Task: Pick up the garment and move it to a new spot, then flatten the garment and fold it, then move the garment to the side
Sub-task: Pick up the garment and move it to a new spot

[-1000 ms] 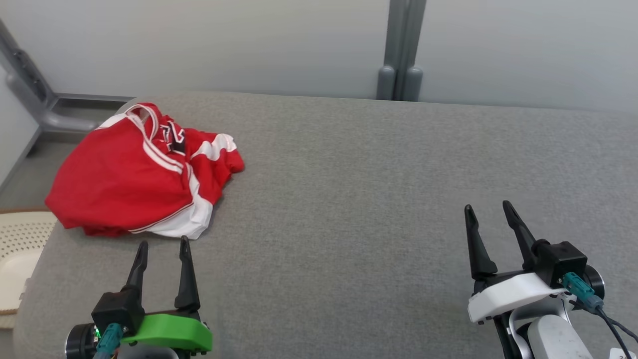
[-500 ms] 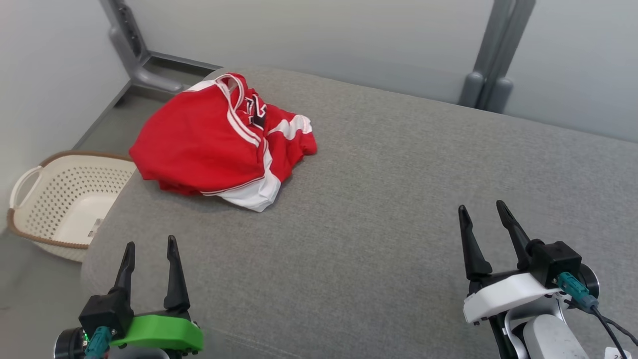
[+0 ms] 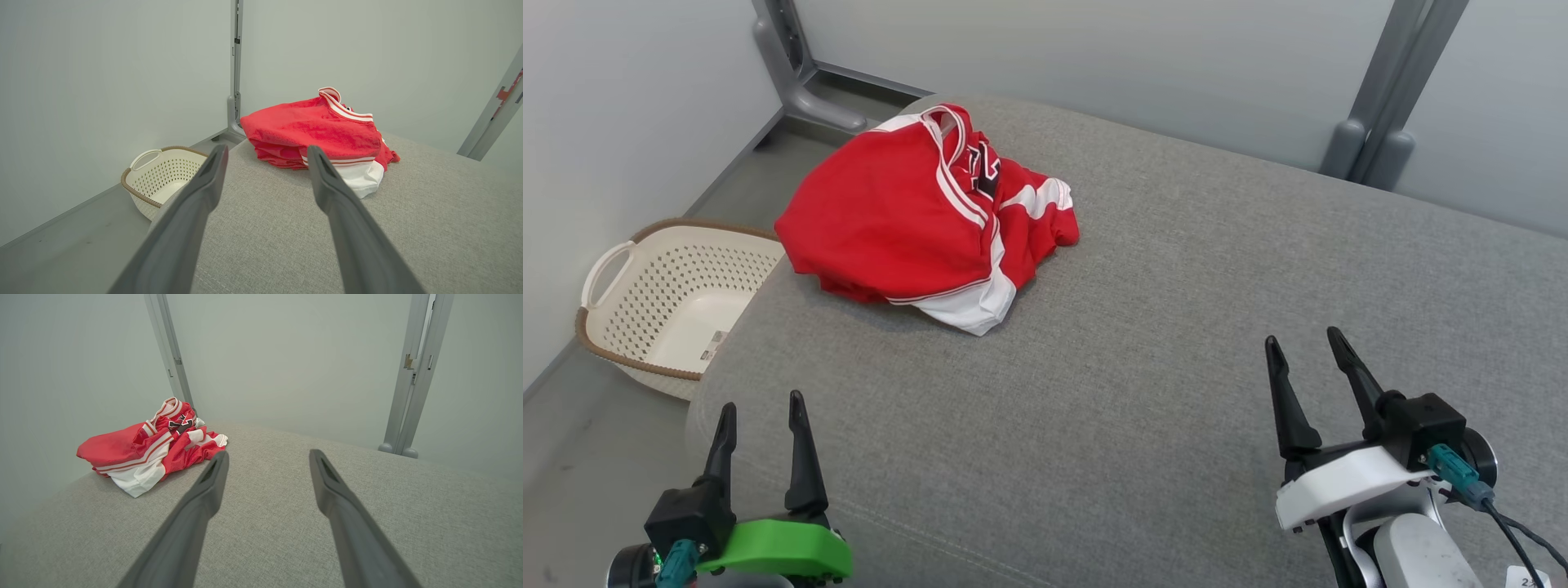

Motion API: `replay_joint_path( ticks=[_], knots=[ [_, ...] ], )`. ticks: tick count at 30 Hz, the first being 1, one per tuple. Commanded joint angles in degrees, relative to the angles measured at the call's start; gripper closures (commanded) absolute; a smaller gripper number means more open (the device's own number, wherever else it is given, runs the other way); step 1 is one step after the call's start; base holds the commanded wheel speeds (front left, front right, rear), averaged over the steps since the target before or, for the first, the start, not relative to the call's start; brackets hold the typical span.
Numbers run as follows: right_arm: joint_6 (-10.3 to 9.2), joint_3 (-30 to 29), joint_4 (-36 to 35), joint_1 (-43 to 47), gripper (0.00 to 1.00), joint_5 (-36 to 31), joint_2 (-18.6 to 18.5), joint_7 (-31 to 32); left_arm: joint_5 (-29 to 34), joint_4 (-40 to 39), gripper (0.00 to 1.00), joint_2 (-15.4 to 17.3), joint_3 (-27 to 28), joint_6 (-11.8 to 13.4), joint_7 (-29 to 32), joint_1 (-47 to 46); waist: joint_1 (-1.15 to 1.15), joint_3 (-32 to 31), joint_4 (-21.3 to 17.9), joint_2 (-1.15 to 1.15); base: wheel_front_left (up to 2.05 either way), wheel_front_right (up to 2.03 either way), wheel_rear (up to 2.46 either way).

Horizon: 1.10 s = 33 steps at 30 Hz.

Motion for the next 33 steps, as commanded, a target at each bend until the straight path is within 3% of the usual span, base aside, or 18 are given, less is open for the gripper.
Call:
replay_joint_path(
  ticks=[1, 6, 10, 22, 33],
  knots=[
    [0.00, 0.09, 0.12, -0.28, 0.00, -0.01, -0.22, -0.18, -0.34, 0.22, 0.00, 0.17, -0.02, 0.17, -0.02, 0.73, 0.00, -0.17, -0.29, 0.00, 0.00, 0.00, 0.00],
    [0.00, 0.38, 0.01, -0.27, 0.00, -0.27, -0.22, -0.18, -2.40, 4.14, 0.00, 0.50, -0.09, -1.04, 0.66, -3.32, 0.00, -0.05, -1.32, 0.00, 0.00, 0.00, 0.00],
    [0.00, 0.61, -0.05, -0.95, 0.00, -0.60, -0.22, -0.18, -4.94, 9.19, 0.00, 1.14, 0.97, -1.80, 4.80, -9.38, 0.00, 0.62, -2.46, 0.00, 0.00, 0.00, 0.00],
    [0.00, 1.87, -1.50, -4.41, 0.00, -3.92, -0.23, 1.04, -14.30, 29.72, 0.00, 5.38, 8.42, 0.72, 19.58, -32.68, 0.00, 7.41, -10.58, 0.00, 0.00, 0.00, 0.00],
    [-0.01, 1.45, -5.52, -6.88, 0.00, -7.24, -0.21, 2.87, -19.33, 40.45, 0.00, 8.63, 12.35, 2.44, 25.71, -41.46, 0.00, 15.58, -15.89, 0.00, 0.00, 0.00, 0.00]
  ],
)
